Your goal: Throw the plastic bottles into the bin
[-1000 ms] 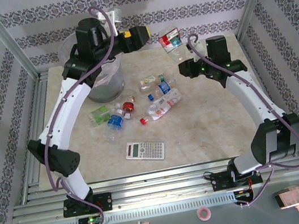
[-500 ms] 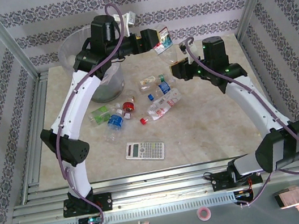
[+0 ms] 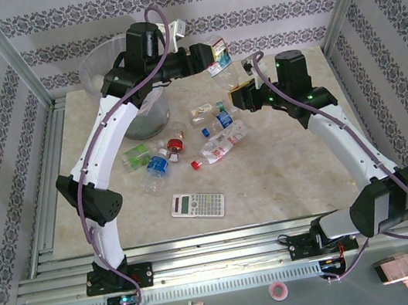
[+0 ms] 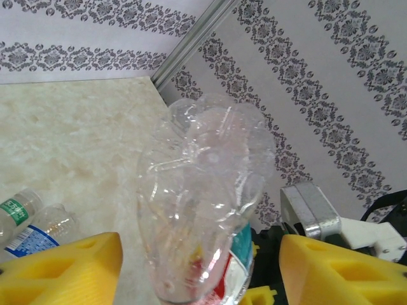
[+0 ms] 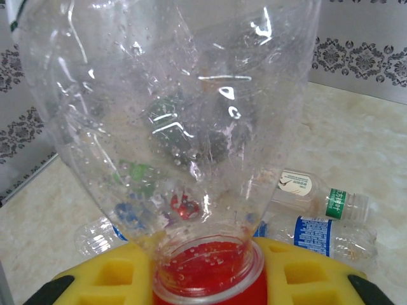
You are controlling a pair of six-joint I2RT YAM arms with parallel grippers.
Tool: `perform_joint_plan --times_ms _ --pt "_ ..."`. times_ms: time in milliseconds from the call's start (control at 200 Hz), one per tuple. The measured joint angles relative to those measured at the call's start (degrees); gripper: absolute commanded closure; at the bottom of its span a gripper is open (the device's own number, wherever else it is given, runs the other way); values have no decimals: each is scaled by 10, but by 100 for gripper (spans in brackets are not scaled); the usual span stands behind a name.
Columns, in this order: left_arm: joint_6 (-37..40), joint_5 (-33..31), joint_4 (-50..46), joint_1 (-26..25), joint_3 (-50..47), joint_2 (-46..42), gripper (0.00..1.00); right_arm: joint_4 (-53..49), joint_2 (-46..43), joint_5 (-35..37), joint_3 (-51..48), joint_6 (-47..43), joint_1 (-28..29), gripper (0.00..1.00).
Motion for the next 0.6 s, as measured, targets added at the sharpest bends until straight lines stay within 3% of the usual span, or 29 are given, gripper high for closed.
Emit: perform_joint_plan --times_ms 260,420,535,605 --pt "-2 -9 0 0 1 0 52 -1 -7 -25 0 -6 7 89" --pt "-2 -11 -1 0 3 0 66 -2 -7 -32 0 -10 7 88" --pt "1 -11 -5 0 5 0 72 -2 -7 -36 0 -10 7 83" --pt "3 -13 -11 0 7 0 74 -2 -7 -40 0 -10 7 75"
